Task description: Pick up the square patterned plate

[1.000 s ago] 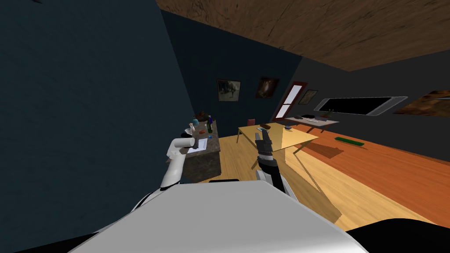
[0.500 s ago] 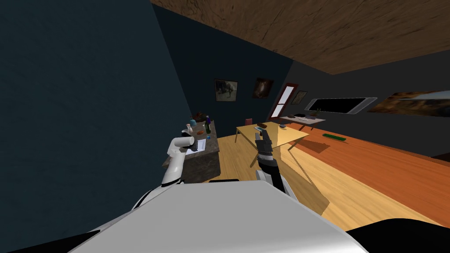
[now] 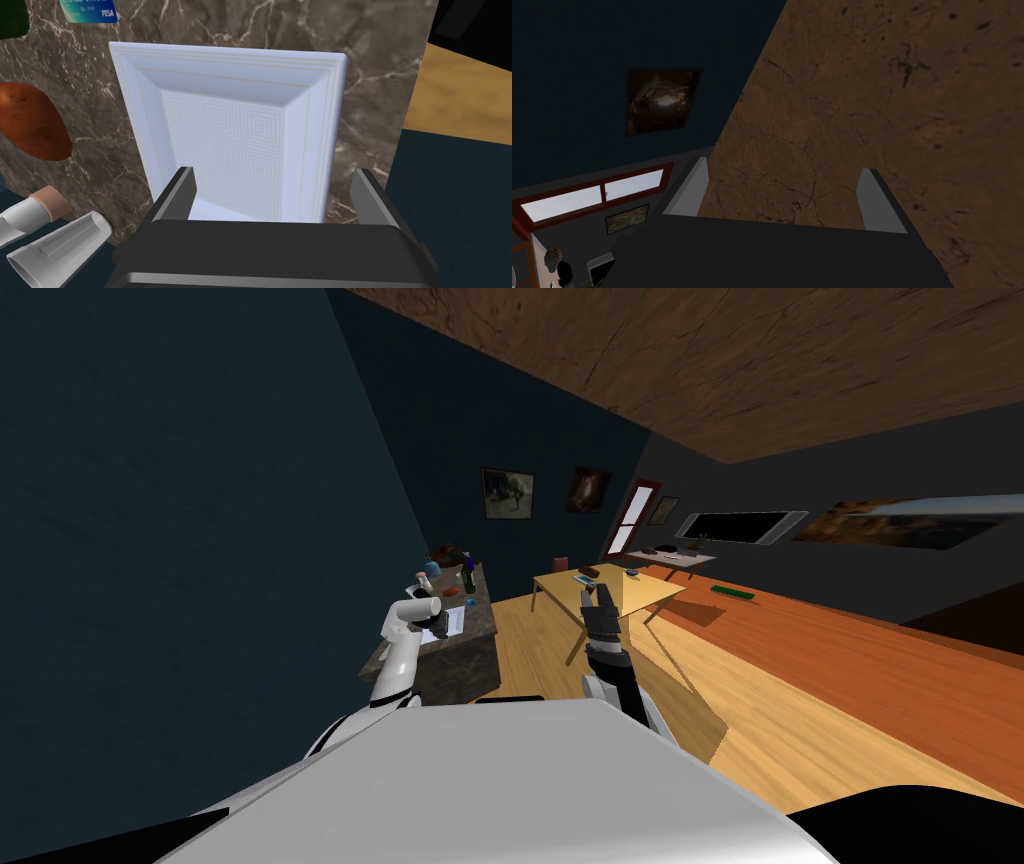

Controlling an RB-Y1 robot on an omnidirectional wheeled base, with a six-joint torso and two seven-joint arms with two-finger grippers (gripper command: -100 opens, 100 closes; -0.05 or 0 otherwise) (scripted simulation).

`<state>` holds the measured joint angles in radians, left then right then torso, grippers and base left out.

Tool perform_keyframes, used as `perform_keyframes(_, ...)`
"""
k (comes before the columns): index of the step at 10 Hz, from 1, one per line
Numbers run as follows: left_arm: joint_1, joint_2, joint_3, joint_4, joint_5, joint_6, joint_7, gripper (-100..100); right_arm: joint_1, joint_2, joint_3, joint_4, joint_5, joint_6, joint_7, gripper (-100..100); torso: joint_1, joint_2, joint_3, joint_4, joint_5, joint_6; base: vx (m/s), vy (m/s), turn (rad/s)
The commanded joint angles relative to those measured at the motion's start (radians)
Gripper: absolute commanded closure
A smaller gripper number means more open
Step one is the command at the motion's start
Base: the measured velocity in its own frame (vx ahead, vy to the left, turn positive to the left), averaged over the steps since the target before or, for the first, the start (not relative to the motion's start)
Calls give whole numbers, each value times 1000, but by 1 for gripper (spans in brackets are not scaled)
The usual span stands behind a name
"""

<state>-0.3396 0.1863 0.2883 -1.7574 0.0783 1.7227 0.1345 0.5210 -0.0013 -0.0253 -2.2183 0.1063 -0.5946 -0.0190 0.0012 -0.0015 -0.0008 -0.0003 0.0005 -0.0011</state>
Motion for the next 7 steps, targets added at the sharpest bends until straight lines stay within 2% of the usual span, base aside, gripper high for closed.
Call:
perform_keyframes(1, -8, 2, 7, 15, 2, 30, 3, -100, 0, 0, 0, 0, 0, 0, 0, 0, 0, 0, 0, 0, 0, 0, 4, 21, -42)
perform_keyframes(5, -30, 11, 39, 65, 10, 146, 18, -100, 0, 0, 0, 0, 0, 0, 0, 0, 0, 0, 0, 0, 0, 0, 7, 16, -92)
perform_keyframes(6, -32, 13, 43, 71, 11, 165, 20, -100, 0, 0, 0, 0, 0, 0, 0, 0, 0, 0, 0, 0, 0, 0, 5, 10, -57)
perform_keyframes(7, -28, 10, 40, 57, 10, 156, 19, -100, 0, 0, 0, 0, 0, 0, 0, 0, -1, 0, 0, 0, 0, 0, 0, 0, 0)
